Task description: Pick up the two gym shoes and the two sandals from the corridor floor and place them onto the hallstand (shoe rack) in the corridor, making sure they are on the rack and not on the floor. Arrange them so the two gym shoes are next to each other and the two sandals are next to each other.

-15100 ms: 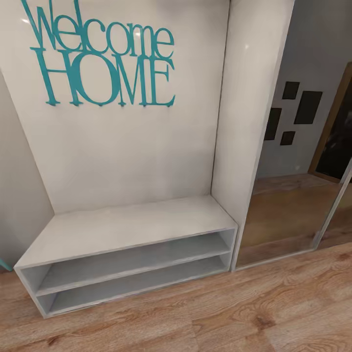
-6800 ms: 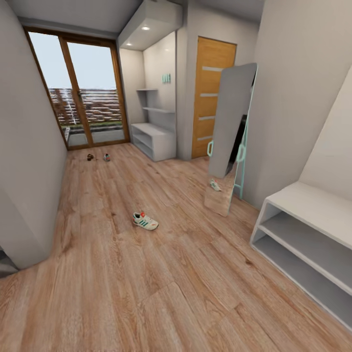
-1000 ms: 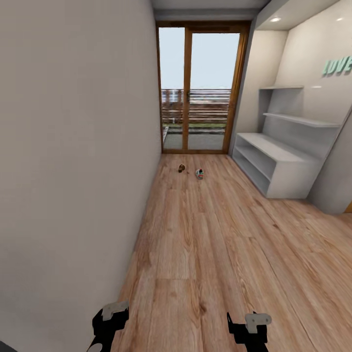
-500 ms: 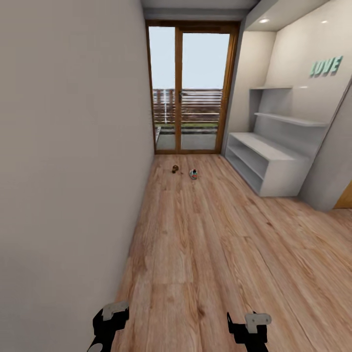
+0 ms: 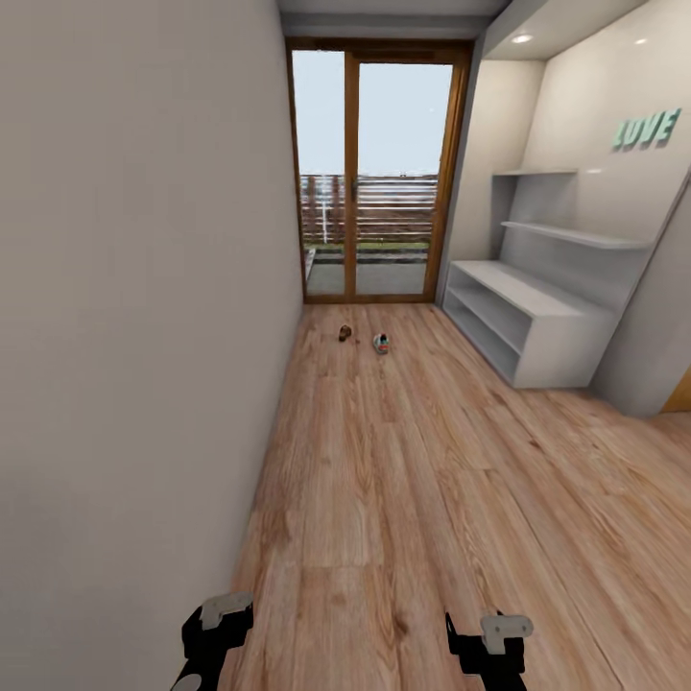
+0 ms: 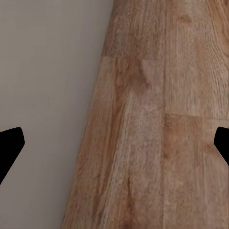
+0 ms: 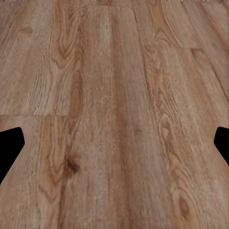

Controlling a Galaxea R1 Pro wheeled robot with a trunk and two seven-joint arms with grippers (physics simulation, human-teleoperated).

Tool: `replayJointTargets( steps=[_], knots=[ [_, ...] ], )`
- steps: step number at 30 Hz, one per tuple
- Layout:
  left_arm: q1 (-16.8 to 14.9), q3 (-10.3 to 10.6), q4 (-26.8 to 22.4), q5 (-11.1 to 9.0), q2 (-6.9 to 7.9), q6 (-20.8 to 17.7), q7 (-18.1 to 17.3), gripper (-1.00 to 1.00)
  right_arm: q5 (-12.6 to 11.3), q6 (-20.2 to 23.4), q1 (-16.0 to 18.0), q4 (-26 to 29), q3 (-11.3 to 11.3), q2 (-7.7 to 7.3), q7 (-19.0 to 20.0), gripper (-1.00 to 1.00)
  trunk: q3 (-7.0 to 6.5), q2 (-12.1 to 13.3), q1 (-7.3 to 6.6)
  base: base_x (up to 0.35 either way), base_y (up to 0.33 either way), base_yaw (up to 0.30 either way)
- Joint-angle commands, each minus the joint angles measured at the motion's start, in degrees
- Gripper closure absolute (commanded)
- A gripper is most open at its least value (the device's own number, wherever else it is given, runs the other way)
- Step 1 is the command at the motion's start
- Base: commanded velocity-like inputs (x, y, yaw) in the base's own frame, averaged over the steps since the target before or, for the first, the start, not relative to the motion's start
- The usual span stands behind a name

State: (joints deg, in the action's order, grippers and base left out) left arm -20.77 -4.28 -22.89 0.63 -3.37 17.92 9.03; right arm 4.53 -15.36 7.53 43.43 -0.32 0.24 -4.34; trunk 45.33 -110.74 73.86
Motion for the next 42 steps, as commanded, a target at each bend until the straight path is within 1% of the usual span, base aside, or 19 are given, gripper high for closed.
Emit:
replayJointTargets(
  steps=[1, 7, 20, 28, 38, 42],
  knots=[
    [-0.04, -0.27, 0.04, 0.07, -0.06, 0.20, -0.06, -1.00, 0.48, -0.11, 0.03, -0.02, -0.03, 0.02, -0.32, -1.00, 0.05, -0.02, 0.02, 0.294, 0.001, 0.000],
    [-0.06, -0.22, 0.04, 0.07, -0.06, 0.19, -0.06, -1.00, 0.48, -0.11, 0.03, -0.04, -0.03, 0.02, -0.32, -1.00, 0.05, -0.02, 0.02, 0.273, 0.000, 0.000],
    [-0.02, -0.20, 0.04, 0.07, -0.06, 0.28, -0.06, -1.00, 0.48, -0.11, 0.03, -0.01, -0.03, 0.02, -0.32, -1.00, 0.05, -0.02, 0.02, 0.029, 0.000, 0.000],
    [-0.05, -0.20, 0.04, 0.07, -0.06, 0.28, -0.05, -1.00, 0.48, -0.11, 0.03, -0.01, -0.03, 0.02, -0.32, -1.00, 0.05, -0.02, 0.02, 0.166, 0.050, 0.000],
    [-0.06, -0.20, 0.04, 0.07, -0.06, 0.28, -0.06, -1.00, 0.48, -0.11, 0.03, -0.01, -0.03, 0.02, -0.32, -1.00, 0.05, -0.02, 0.02, 0.039, 0.005, 0.000],
    [-0.06, -0.20, 0.04, 0.08, -0.06, 0.28, -0.04, -1.00, 0.48, -0.11, 0.03, -0.01, 0.00, 0.02, -0.32, -1.00, 0.05, -0.02, 0.02, 0.223, 0.000, 0.000]
  ],
)
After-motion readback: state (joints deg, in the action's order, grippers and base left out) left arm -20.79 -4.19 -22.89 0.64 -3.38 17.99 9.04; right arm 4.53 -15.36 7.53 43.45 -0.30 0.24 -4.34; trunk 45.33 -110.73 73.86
